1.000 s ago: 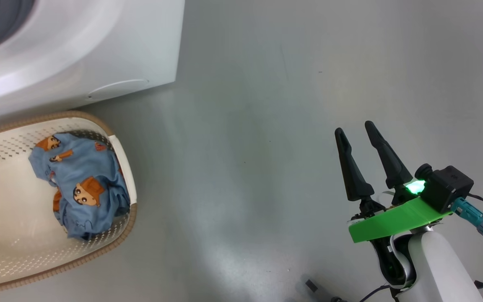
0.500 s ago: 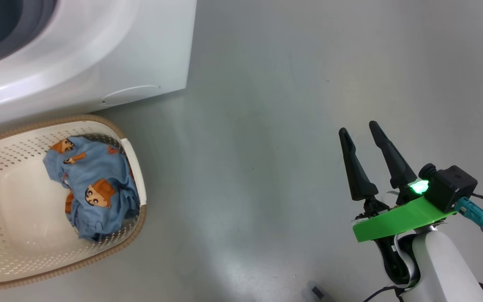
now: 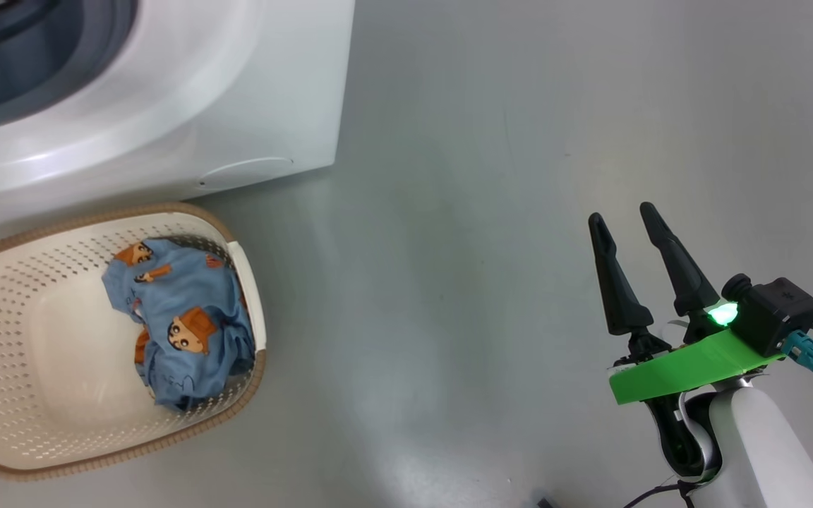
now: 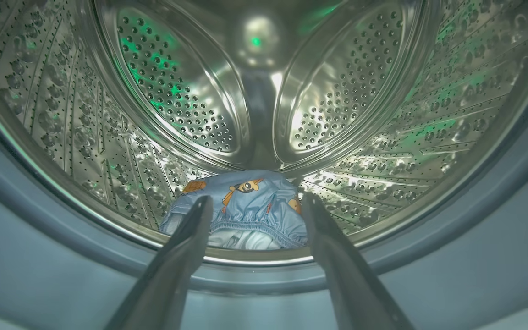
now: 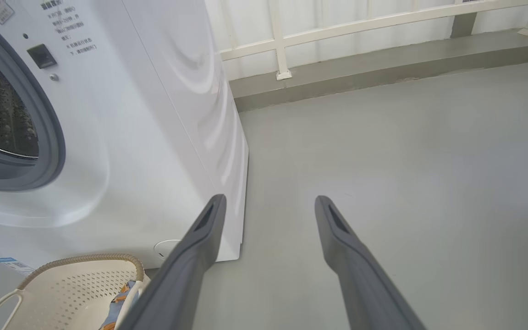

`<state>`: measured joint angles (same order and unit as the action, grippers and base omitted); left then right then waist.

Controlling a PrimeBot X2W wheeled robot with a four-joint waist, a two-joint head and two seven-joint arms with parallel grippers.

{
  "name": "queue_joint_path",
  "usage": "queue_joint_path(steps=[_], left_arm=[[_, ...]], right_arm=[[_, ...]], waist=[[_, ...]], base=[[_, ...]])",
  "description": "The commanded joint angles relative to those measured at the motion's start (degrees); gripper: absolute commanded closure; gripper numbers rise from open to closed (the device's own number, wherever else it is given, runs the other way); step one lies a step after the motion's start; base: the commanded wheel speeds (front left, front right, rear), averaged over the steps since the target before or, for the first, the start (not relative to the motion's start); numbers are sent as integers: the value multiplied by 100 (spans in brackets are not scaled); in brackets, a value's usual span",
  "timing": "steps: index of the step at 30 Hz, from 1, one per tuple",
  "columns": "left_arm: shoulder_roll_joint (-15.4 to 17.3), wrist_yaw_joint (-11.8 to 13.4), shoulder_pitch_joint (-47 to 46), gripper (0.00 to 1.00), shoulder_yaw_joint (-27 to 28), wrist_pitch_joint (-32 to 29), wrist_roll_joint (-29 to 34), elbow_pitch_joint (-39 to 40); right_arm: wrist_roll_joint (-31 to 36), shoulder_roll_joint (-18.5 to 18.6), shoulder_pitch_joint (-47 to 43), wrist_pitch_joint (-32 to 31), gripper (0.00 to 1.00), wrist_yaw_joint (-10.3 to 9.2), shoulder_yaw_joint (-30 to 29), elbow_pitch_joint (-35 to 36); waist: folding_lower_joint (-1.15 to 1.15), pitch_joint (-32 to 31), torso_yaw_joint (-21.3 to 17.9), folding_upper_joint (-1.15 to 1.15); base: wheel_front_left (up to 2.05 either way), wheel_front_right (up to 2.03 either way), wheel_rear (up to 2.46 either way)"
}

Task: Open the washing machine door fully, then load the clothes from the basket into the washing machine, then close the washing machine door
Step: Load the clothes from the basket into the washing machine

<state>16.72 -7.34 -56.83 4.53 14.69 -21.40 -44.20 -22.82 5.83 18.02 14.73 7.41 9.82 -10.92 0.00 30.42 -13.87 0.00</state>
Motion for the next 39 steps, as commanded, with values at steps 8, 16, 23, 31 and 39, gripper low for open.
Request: queue_joint_path(steps=[8,16,23,31,39], left_arm=[[23,-14,888,0,352,30,237,695],[-210,-14,1690,0,495,30,423,1142],[-403,-14,2427,0,578,30,524,1566],[-598,-14,3322,0,690,30,658,2011],[-832,-14,4046,0,793,30,762,2335]], right_arm=[[-22,152,-287,27,0,8,74,68],[-42,283,-442,27,0,8,46,12],[-61,411,-636,27,0,8,12,-22],[-90,540,-854,27,0,8,13,-88],[-131,665,-1079,27,0,8,12,-143]], waist=[[0,-350,147,0],[0,-737,273,0],[0,-1083,410,0],[0,-1477,540,0],[0,-1873,658,0]], base=[[0,0,0],[0,0,0],[0,0,0],[0,0,0],[0,0,0]])
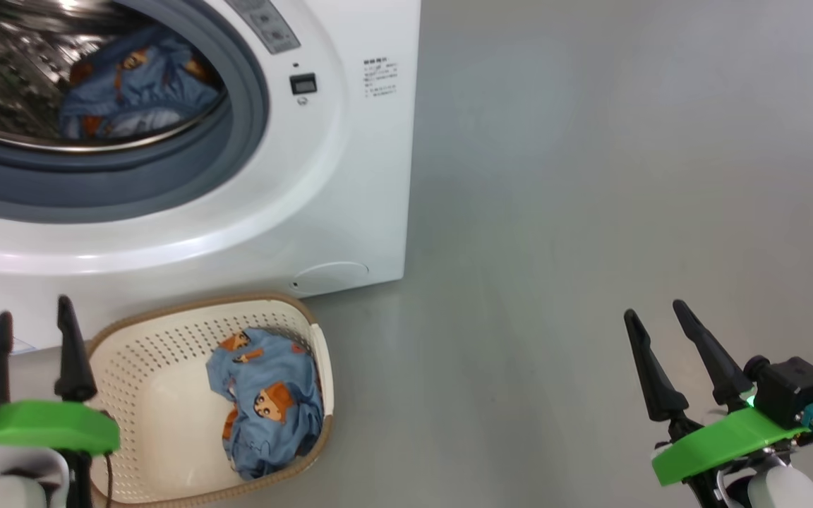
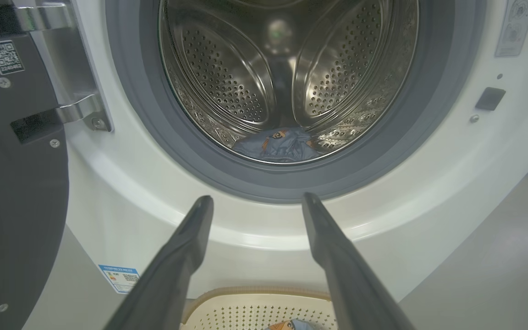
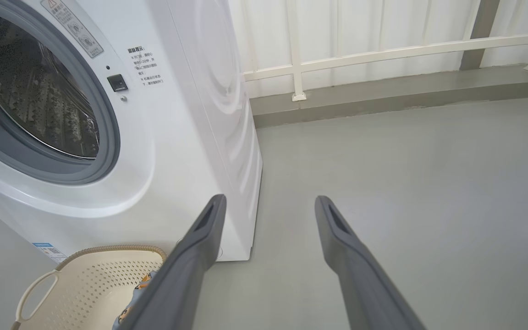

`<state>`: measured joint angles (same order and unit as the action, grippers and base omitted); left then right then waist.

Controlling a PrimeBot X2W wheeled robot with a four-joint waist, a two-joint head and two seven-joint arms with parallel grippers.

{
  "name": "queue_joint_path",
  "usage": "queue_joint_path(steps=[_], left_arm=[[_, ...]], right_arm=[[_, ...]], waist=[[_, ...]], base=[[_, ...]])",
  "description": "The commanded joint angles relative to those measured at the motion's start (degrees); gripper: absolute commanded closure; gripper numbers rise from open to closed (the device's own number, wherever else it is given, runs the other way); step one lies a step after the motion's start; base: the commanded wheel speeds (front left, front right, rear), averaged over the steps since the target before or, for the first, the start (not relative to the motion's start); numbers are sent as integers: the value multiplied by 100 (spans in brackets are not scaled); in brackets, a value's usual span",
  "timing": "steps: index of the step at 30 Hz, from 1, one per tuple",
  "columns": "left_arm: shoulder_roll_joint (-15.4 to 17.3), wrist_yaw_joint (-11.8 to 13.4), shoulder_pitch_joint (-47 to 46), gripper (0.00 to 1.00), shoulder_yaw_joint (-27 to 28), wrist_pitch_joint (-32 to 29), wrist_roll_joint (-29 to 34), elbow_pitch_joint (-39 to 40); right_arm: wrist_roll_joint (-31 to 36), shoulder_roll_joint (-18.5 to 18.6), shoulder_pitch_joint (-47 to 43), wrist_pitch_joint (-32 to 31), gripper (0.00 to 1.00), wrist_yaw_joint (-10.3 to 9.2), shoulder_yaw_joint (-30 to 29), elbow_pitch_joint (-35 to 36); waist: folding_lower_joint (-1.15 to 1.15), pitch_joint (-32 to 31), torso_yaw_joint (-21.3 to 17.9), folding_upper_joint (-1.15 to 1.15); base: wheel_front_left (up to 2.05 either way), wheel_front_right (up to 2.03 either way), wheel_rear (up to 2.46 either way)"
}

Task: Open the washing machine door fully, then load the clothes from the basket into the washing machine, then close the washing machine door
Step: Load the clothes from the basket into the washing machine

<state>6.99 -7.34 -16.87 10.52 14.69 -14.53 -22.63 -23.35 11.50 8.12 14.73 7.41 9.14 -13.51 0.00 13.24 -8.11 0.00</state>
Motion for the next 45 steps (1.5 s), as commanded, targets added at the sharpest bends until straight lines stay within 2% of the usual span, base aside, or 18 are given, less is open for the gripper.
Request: queue_joint_path(steps=[1,30,45], left_arm=[[94,-14,185,0,174,30,113,246],[-220,-14,1679,0,284,30,156,1078],[-355,-14,1946,0,314,30,171,1346]], right_arm=[[-89,127,-140,27,0,8,70,109],[-189,391,-634,27,0,8,-16,73],[-172,385,-737,27,0,8,-90,128]], waist=[[0,-227,116,0],[0,-845,388,0],[0,-887,396,0]], base=[[0,0,0],[0,0,0],[0,0,0]])
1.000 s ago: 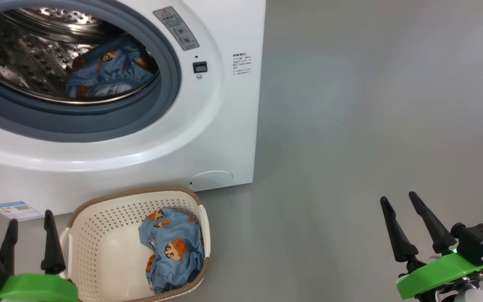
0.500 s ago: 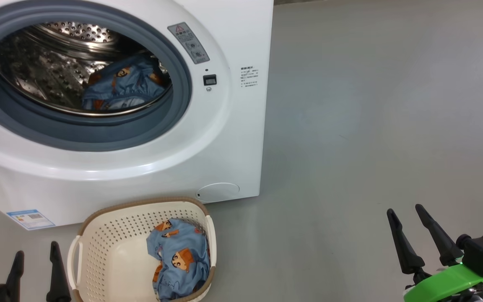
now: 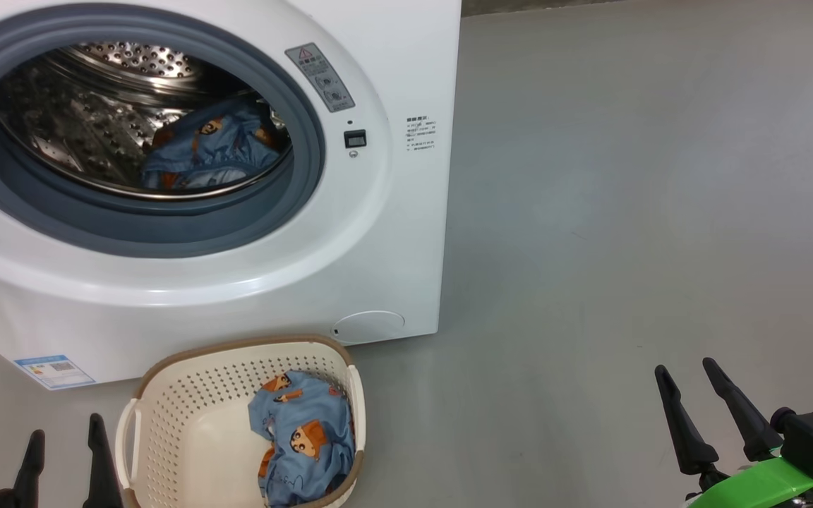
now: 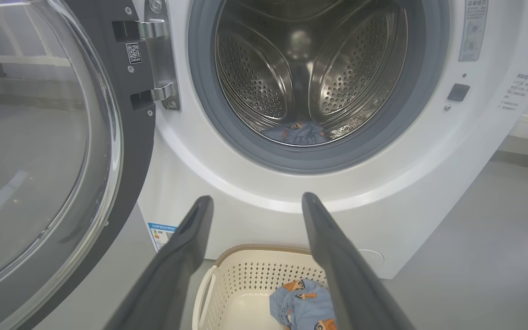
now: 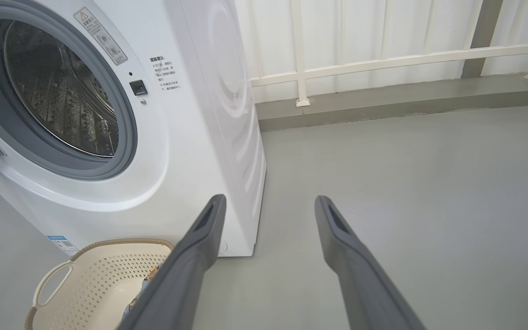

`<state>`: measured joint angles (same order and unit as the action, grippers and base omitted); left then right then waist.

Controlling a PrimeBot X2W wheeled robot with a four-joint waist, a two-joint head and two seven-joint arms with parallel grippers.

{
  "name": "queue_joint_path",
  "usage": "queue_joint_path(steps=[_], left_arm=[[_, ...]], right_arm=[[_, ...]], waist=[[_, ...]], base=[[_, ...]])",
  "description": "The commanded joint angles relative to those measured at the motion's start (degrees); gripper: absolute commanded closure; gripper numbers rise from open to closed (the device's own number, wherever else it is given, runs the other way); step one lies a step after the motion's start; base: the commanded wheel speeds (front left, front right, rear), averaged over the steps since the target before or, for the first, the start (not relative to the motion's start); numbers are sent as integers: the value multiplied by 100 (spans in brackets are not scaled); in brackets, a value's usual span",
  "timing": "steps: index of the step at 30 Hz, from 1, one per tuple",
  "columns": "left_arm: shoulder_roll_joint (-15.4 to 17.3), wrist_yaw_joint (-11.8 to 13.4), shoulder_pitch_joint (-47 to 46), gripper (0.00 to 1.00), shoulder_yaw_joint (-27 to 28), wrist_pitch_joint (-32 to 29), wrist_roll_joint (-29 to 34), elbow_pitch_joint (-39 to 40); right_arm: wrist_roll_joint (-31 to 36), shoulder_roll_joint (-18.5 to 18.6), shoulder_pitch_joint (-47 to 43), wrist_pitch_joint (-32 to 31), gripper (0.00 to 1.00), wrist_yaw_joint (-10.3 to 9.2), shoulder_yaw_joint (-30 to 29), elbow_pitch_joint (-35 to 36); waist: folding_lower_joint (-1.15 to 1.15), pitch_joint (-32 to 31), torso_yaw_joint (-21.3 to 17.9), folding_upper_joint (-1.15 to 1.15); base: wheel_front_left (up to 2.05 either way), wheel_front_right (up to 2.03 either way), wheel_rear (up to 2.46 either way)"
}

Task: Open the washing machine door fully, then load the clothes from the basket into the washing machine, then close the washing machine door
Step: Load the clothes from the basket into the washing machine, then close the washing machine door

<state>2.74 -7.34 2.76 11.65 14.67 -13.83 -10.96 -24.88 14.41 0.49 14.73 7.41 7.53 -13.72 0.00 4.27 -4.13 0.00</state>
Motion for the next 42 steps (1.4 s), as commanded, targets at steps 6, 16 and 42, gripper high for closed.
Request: queue_joint_path(steps=[6,16,42], left_arm=[[57,-14,-38,0,197,33,96,186],[38,-14,-131,0,114,33,58,3],[385,-14,-1711,0,-1253,33,-424,-2474]], right_arm=[[-20,86,47,27,0,8,71,159],[-12,46,157,27,0,8,60,185],[125,-433,1034,27,0,8,122,327]], waist=[[0,47,-6,0],[0,222,-32,0],[0,1809,-355,0]], base=[[0,0,0],[0,0,0],[0,0,0]])
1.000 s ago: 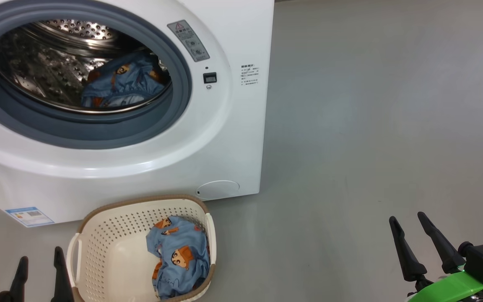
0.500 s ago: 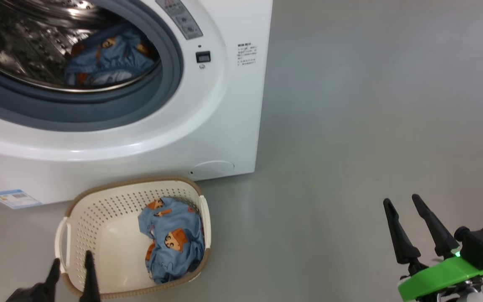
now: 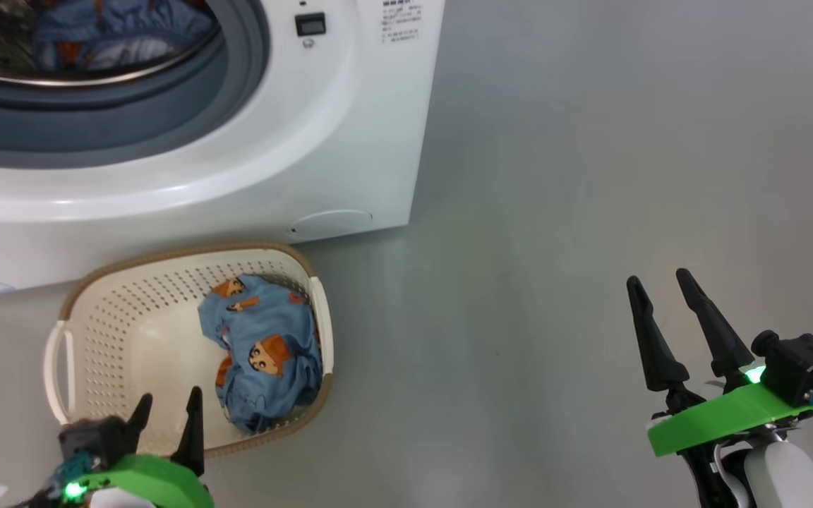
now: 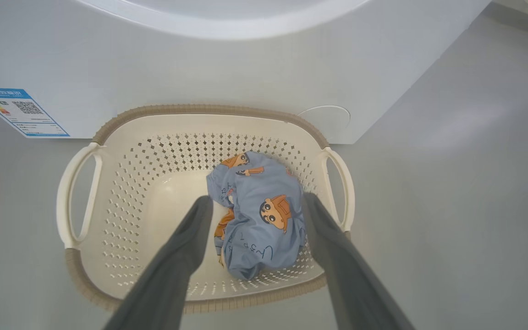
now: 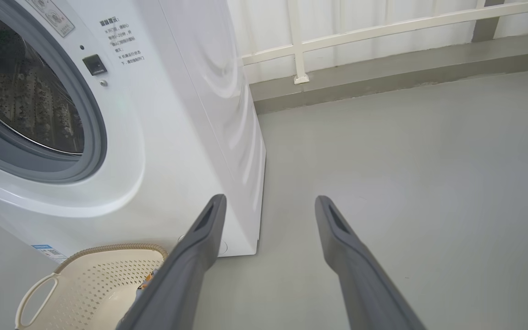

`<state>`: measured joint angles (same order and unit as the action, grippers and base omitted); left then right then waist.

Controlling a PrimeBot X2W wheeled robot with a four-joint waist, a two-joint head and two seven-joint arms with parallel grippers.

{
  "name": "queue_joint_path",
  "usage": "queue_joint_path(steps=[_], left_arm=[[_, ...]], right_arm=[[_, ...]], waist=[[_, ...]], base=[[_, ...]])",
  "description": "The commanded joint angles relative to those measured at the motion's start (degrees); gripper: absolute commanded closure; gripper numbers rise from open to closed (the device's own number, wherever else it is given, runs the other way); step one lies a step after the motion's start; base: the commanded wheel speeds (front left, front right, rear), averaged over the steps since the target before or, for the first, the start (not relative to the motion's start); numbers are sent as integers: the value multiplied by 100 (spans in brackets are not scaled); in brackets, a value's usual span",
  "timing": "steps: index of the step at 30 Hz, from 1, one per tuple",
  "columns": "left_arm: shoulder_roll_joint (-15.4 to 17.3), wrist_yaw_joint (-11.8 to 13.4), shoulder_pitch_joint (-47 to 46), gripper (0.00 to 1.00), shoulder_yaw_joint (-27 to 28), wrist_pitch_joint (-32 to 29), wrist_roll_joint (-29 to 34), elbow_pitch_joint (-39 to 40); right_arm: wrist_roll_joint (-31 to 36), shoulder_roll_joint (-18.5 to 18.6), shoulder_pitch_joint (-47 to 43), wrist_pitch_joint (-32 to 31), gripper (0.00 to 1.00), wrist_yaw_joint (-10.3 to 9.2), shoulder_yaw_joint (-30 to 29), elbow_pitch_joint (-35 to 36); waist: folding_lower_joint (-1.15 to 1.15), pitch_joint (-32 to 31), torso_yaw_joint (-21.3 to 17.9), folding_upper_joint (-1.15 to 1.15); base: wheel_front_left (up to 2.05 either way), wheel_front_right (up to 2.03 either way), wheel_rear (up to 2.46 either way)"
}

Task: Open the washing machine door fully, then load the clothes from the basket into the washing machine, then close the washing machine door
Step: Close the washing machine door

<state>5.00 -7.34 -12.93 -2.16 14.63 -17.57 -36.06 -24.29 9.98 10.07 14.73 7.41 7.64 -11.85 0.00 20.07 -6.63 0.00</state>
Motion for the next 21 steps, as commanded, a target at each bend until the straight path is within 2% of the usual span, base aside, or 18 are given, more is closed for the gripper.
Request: queue_joint_path(steps=[1,6,21], left_arm=[[186,-14,-246,0,46,37,-91,-75],[304,-14,-677,0,-301,37,-255,-498],[855,-14,-2427,0,-2021,37,-1217,-2192]], right_arm=[[68,-7,103,27,0,8,112,145],[81,-74,235,27,0,8,126,173],[109,-388,831,27,0,8,147,312]], waist=[[0,294,-119,0],[0,574,-187,0],[0,1798,-521,0]], base=[[0,0,0],[0,0,0],[0,0,0]])
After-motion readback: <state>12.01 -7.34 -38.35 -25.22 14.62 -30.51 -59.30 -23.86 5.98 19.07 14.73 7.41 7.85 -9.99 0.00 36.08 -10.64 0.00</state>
